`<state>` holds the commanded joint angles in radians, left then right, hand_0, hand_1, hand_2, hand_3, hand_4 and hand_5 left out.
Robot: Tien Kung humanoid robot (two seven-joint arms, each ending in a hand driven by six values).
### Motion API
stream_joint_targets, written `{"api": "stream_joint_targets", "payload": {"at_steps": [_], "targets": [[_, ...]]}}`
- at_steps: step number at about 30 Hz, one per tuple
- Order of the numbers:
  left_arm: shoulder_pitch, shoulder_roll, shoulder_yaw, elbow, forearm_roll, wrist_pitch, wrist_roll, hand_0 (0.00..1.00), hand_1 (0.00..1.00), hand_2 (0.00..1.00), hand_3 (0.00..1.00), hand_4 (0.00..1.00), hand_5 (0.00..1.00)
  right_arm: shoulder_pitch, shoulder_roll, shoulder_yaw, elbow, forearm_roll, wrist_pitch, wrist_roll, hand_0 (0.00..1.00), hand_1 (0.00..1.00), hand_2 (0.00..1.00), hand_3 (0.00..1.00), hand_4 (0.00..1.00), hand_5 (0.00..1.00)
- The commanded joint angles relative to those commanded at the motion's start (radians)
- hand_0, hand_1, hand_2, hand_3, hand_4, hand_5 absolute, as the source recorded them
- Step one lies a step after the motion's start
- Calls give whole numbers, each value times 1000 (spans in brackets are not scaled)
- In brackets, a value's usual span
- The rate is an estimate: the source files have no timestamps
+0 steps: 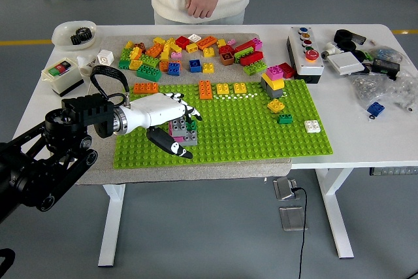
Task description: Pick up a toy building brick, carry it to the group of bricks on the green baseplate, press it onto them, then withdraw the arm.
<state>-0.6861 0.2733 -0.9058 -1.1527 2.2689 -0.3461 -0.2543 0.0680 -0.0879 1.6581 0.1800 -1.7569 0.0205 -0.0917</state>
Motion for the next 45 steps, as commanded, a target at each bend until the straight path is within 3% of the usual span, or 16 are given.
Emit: {"api": "stream_joint_targets", "payload": {"at_steps": [21,28,32,35,39,40,45], "targets": [[11,16,-1,-24,0,-32,5,998,918,721,854,998,698,-2,1,-1,0,3,0,0,745,639,682,641,853,571],[15,12,-14,-80,0,-62,2,998,895,700,848,998,696,-1,1,1,0,2,1,0,744,639,681,640,853,571],[-1,4,-44,-98,-55,-61,3,998,895,700,848,998,696,0,1,0,0,3,0,0,744,639,681,640,853,571],[-17,-7,-64,-88,-81,-33,4,998,889,708,850,998,697,0,2,-1,0,4,0,1,744,639,681,640,853,571],[-53,-26,-84,-32,-76,16,6,998,889,708,850,998,697,1,1,-4,0,4,0,0,744,639,681,640,853,571],[-61,-30,-85,-14,-68,22,6,998,921,767,863,998,697,2,1,-4,0,5,0,0,744,639,681,640,853,571],[-106,-56,-71,104,-42,39,1,998,921,767,863,998,697,7,-1,-5,0,7,-1,0,744,639,681,640,853,571]]}}
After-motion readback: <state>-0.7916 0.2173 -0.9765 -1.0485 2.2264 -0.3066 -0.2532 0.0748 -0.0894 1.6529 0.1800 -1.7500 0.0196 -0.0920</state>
